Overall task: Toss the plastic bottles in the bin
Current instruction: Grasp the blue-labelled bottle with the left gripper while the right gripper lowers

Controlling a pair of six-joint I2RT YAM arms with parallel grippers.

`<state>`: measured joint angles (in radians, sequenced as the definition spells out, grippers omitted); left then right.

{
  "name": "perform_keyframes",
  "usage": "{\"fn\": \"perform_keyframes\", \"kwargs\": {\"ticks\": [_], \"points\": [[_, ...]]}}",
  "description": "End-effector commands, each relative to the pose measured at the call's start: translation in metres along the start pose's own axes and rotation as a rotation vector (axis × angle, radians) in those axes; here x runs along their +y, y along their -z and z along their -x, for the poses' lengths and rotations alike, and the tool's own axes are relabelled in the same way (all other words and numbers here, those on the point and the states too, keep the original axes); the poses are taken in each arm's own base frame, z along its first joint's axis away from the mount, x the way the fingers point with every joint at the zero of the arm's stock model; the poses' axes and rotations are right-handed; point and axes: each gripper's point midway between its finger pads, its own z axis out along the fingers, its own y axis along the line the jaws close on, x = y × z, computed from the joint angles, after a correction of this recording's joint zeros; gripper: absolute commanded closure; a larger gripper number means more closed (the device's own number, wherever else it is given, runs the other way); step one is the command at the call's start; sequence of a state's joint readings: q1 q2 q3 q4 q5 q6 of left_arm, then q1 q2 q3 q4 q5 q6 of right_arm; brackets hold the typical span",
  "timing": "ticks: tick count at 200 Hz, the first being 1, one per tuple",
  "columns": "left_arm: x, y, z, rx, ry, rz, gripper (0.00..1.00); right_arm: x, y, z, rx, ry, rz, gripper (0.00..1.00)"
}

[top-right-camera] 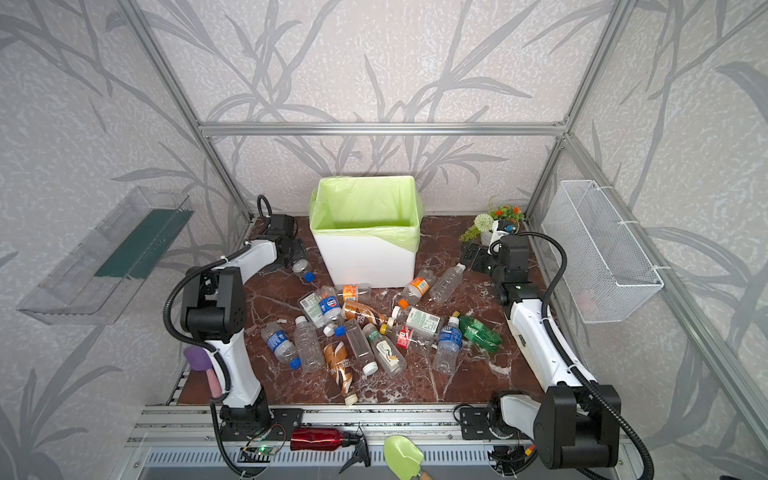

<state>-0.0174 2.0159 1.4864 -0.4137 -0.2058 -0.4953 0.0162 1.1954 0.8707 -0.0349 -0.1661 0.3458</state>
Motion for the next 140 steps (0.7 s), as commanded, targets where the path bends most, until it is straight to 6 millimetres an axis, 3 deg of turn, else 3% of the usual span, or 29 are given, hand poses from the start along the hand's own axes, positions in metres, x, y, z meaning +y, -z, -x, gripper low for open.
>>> {"fn": "perform_keyframes", "kwargs": {"ticks": [1,80,140], "points": [[-0.004,-0.009,-0.015,0.092,0.021,-0.003,0.18,-0.002,0.011,0.005,-0.034,0.022,-0.02,0.05],[-0.006,-0.027,-0.031,0.161,0.127,-0.062,0.27,-0.018,0.022,-0.01,-0.009,0.045,-0.088,0.04],[-0.002,-0.037,-0.037,0.175,0.167,-0.084,0.28,-0.03,0.025,-0.022,0.0,0.045,-0.119,0.02]]}}
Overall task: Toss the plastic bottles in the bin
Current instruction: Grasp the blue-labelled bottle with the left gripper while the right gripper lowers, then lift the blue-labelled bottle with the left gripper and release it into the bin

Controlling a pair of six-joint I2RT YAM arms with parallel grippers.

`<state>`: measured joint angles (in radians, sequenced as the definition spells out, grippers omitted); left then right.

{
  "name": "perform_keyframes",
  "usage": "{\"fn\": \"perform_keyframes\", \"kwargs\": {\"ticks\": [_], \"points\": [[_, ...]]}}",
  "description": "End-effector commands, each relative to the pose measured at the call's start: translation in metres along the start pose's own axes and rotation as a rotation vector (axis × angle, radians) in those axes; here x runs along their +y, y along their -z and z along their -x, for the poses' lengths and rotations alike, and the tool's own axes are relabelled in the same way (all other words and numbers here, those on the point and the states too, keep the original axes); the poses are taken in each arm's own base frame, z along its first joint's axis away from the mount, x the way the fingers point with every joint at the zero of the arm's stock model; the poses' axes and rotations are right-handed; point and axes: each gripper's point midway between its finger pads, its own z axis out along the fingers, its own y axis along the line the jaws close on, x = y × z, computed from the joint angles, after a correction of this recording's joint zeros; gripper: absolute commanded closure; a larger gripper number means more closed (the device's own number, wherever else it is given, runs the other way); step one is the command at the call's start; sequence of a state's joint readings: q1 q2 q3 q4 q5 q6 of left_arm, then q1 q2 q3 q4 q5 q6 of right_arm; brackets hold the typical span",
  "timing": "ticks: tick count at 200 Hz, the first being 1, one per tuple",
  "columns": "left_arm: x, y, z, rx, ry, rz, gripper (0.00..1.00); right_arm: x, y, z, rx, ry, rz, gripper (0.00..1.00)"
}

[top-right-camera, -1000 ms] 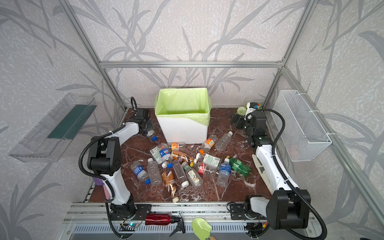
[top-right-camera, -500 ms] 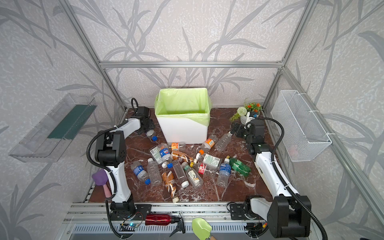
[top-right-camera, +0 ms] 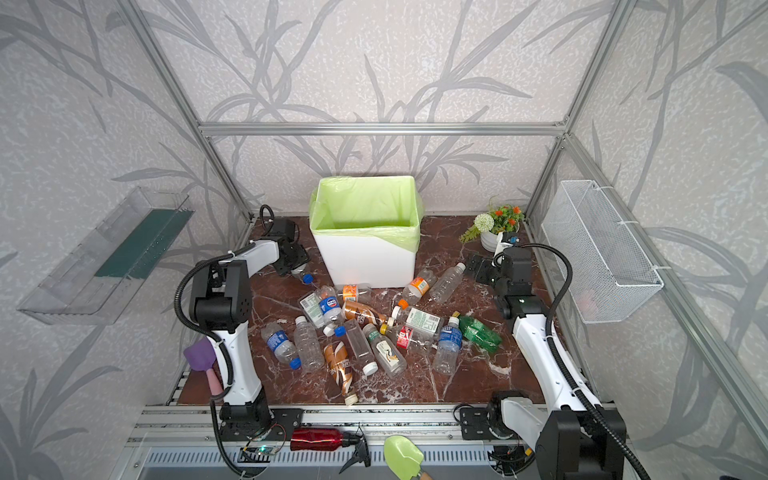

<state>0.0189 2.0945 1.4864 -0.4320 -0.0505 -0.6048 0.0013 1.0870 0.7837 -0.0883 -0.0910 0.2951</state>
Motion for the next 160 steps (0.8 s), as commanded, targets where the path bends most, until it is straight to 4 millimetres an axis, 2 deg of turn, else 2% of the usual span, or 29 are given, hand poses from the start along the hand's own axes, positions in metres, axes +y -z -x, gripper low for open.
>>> {"fn": "perform_keyframes", "kwargs": {"ticks": [1,29,54,75,92,107,119,141,160], "points": [[-0.001,-0.007,-0.002,0.017,0.044,-0.023,0.28,-0.008,0.004,-0.004,-0.002,0.005,-0.026,0.02],[-0.001,-0.009,-0.002,0.016,0.05,-0.029,0.38,-0.012,0.006,-0.004,-0.008,-0.001,-0.04,0.02],[-0.009,0.003,0.009,-0.019,0.041,-0.068,0.49,-0.014,0.009,-0.003,-0.016,-0.004,-0.042,0.02],[-0.016,0.025,0.024,-0.071,0.036,-0.107,0.58,-0.015,0.008,-0.004,-0.013,-0.006,-0.042,0.02],[-0.021,0.053,0.043,-0.14,0.033,-0.153,0.59,-0.018,0.009,-0.005,-0.008,-0.006,-0.051,0.02],[-0.03,0.094,0.067,-0.235,0.017,-0.233,0.6,-0.022,0.012,-0.004,-0.014,-0.007,-0.06,0.02],[-0.036,0.137,0.093,-0.355,0.017,-0.295,0.6,-0.026,0.014,-0.004,-0.02,-0.009,-0.066,0.02],[-0.041,0.238,0.131,-0.583,-0.008,-0.377,0.6,-0.034,0.021,-0.003,-0.042,-0.018,-0.077,0.02],[-0.042,0.327,0.148,-0.765,-0.034,-0.454,0.6,-0.041,0.027,-0.003,-0.055,-0.024,-0.092,0.02]]}}
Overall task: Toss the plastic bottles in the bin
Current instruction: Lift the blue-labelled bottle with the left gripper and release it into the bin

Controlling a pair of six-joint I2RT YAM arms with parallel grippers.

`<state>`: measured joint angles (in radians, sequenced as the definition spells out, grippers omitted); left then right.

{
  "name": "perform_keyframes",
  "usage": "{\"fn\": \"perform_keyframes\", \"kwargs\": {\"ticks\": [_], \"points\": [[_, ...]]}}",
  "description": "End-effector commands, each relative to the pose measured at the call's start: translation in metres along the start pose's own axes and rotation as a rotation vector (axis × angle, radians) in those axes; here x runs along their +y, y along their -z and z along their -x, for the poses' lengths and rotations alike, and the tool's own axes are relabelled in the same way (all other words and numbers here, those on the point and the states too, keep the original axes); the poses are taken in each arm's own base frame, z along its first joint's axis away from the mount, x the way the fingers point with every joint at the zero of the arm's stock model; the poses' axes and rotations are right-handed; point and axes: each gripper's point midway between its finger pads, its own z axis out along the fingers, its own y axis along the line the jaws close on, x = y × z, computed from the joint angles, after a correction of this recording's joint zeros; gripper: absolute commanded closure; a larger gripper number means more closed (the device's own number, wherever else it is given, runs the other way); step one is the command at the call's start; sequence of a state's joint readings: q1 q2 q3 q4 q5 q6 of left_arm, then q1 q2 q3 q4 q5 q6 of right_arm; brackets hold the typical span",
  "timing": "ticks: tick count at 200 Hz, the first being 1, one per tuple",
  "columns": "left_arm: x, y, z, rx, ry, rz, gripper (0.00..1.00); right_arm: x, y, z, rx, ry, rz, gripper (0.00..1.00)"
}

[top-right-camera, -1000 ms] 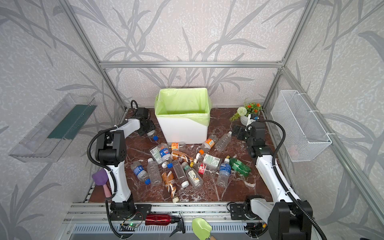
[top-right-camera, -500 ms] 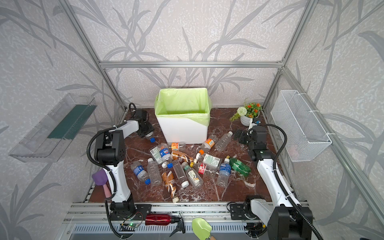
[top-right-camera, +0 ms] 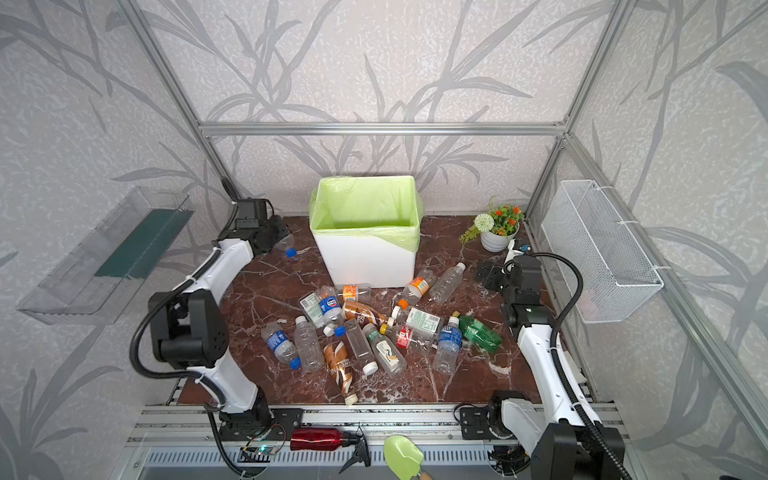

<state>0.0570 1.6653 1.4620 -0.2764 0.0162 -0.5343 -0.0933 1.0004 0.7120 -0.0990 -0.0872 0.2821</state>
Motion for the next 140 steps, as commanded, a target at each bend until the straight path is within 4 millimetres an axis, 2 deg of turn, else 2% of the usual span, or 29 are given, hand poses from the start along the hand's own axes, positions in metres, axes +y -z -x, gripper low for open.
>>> {"fn": "perform_keyframes", "kwargs": {"ticks": [1,14,28,43,54,66,79,87,88,96,105,109,114,121,124,127,140], "points": [[-0.046,0.097,0.097,-0.319,-0.065,-0.14,0.6,-0.008,0.01,0.003,-0.025,0.003,-0.012,0.02],[-0.065,0.145,0.123,-0.442,-0.088,-0.207,0.6,-0.013,0.013,0.003,-0.03,-0.009,-0.024,0.02],[-0.085,0.193,0.142,-0.561,-0.106,-0.288,0.6,-0.017,0.016,0.006,-0.038,-0.029,-0.025,0.02],[-0.114,0.23,0.149,-0.635,-0.158,-0.361,0.6,-0.018,0.018,0.009,-0.048,-0.049,-0.013,0.02],[-0.142,0.243,0.142,-0.65,-0.225,-0.405,0.6,-0.018,0.02,0.012,-0.057,-0.053,-0.009,0.02],[-0.177,0.243,0.123,-0.613,-0.303,-0.47,0.6,-0.016,0.022,0.015,-0.067,-0.056,-0.003,0.02],[-0.217,0.224,0.09,-0.484,-0.372,-0.544,0.6,-0.014,0.022,0.017,-0.071,-0.063,0.009,0.02],[-0.242,0.199,0.057,-0.344,-0.45,-0.578,0.61,-0.012,0.021,0.018,-0.071,-0.067,0.02,0.02],[-0.242,0.188,0.045,-0.304,-0.47,-0.568,0.61,-0.013,0.021,0.018,-0.071,-0.068,0.02,0.02],[-0.256,0.16,0.004,-0.143,-0.557,-0.552,0.62,-0.011,0.02,0.019,-0.07,-0.071,0.03,0.02],[-0.263,0.139,-0.027,-0.009,-0.607,-0.524,0.58,-0.009,0.018,0.022,-0.068,-0.071,0.039,0.03],[-0.264,0.134,-0.035,0.033,-0.615,-0.516,0.54,-0.007,0.017,0.022,-0.066,-0.07,0.045,0.03],[-0.265,0.132,-0.038,0.062,-0.614,-0.513,0.44,-0.007,0.017,0.024,-0.065,-0.069,0.045,0.03],[-0.266,0.137,-0.031,0.057,-0.607,-0.507,0.18,-0.005,0.018,0.027,-0.065,-0.065,0.052,0.03],[-0.267,0.141,-0.026,0.04,-0.604,-0.508,0.04,-0.004,0.018,0.027,-0.065,-0.065,0.054,0.03],[-0.269,0.146,-0.02,0.016,-0.6,-0.514,0.01,-0.004,0.018,0.028,-0.065,-0.064,0.055,0.03],[-0.279,0.18,0.014,-0.133,-0.58,-0.573,0.01,-0.002,0.021,0.03,-0.07,-0.059,0.061,0.03]]}}
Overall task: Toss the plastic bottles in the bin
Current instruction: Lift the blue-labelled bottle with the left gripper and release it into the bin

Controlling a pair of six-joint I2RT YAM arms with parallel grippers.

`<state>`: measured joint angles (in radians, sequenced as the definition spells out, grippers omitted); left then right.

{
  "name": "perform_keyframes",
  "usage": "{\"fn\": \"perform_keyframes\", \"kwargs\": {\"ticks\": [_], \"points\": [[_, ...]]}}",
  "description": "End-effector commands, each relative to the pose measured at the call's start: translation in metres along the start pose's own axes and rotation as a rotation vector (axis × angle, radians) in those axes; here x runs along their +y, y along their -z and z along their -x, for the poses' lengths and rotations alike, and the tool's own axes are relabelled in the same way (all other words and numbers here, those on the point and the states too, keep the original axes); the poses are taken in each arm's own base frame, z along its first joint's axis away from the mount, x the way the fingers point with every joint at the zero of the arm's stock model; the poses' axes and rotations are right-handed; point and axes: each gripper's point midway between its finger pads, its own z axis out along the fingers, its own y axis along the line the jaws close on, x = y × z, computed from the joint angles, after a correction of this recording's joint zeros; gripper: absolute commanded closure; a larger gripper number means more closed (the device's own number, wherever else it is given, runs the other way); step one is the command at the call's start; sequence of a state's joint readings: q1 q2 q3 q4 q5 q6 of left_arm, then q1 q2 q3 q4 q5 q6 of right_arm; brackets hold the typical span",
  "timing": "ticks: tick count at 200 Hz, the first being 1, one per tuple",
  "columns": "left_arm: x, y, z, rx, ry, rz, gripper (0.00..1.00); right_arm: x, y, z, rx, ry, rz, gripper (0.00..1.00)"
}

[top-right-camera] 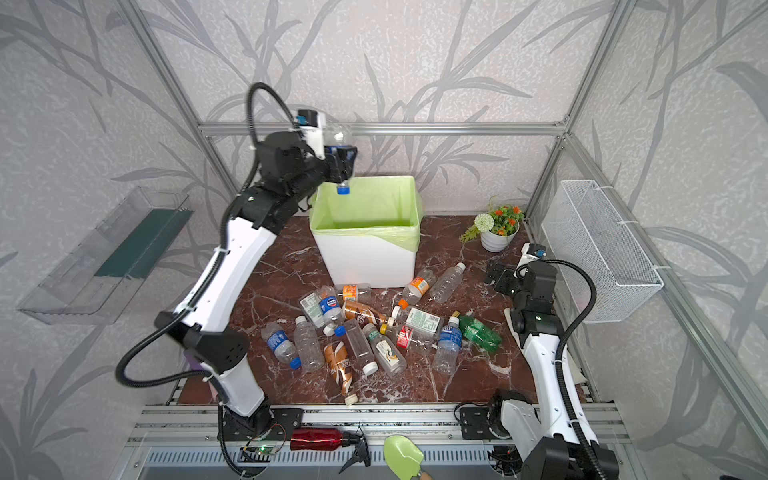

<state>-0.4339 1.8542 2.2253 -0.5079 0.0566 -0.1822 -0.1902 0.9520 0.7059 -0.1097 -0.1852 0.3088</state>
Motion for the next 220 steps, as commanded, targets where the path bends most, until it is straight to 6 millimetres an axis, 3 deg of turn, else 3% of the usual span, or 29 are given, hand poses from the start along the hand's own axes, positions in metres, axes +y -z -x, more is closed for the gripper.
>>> {"fn": "perform_keyframes", "kwargs": {"ticks": [1,21,37,50,73,107,142,155,177,220], "points": [[0.0,0.043,0.012,0.013,-0.057,0.004,0.01,0.011,0.008,0.019,-0.036,0.006,0.04,0.03],[-0.003,0.088,0.062,-0.239,-0.057,0.006,0.01,0.007,0.008,0.014,-0.033,-0.011,0.019,0.03],[-0.003,0.114,0.073,-0.308,-0.073,0.026,0.01,0.003,0.007,0.006,-0.019,-0.034,0.007,0.03],[0.0,0.126,0.07,-0.317,-0.087,0.043,0.01,0.001,0.006,0.0,-0.002,-0.043,0.007,0.03],[0.021,0.141,0.051,-0.316,-0.106,0.143,0.01,0.001,0.004,-0.008,0.028,-0.056,0.01,0.03],[0.069,0.166,0.011,-0.301,-0.058,0.328,0.01,0.003,-0.005,-0.022,0.093,-0.103,0.033,0.04],[0.116,0.179,-0.04,-0.233,0.066,0.403,0.01,-0.01,-0.004,-0.05,0.237,-0.228,-0.056,0.06],[0.128,0.181,-0.058,-0.216,0.102,0.421,0.01,-0.014,0.002,-0.068,0.29,-0.282,-0.088,0.01],[0.127,0.181,-0.079,-0.168,0.069,0.421,0.01,-0.022,0.018,-0.094,0.359,-0.37,-0.166,0.01],[0.115,0.182,-0.097,-0.155,-0.06,0.476,0.01,-0.026,0.054,-0.108,0.412,-0.597,-0.304,0.01]]}}
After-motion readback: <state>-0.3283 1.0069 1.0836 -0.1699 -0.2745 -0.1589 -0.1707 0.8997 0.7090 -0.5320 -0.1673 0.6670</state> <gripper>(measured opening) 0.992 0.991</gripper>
